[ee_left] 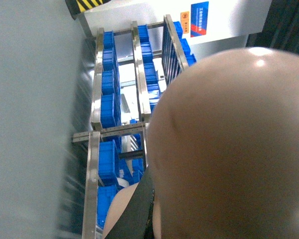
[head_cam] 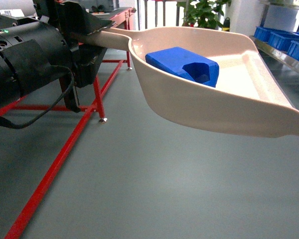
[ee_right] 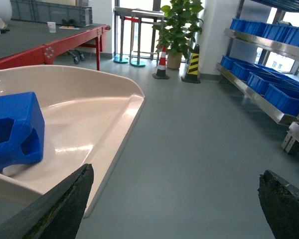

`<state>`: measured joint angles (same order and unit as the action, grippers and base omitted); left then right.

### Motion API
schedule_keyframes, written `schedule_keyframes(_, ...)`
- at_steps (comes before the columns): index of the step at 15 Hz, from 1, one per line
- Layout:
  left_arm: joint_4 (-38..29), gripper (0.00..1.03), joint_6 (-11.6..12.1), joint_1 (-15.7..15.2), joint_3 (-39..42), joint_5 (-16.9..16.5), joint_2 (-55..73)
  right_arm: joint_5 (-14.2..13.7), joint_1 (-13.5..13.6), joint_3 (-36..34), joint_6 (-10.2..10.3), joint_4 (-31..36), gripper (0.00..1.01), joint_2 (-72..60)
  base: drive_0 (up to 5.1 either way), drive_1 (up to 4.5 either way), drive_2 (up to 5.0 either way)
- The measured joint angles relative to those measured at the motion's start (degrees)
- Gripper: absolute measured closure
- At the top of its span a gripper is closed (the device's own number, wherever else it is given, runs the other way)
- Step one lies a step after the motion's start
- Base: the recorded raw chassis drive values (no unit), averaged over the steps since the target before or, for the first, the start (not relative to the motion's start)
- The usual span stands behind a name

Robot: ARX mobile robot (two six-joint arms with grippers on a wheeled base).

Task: Place part in tray to right shelf

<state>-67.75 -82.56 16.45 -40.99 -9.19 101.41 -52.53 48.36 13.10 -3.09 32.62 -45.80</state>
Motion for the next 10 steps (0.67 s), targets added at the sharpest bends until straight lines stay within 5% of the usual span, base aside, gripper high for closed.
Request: schedule_keyframes(10, -0.35, 0.87, 0.02, 0.02, 0.02, 0.0, 0.0, -0.17, 0.0, 0.0, 0.0, 0.0, 0.03, 0.09, 0.0, 4.26, -4.2)
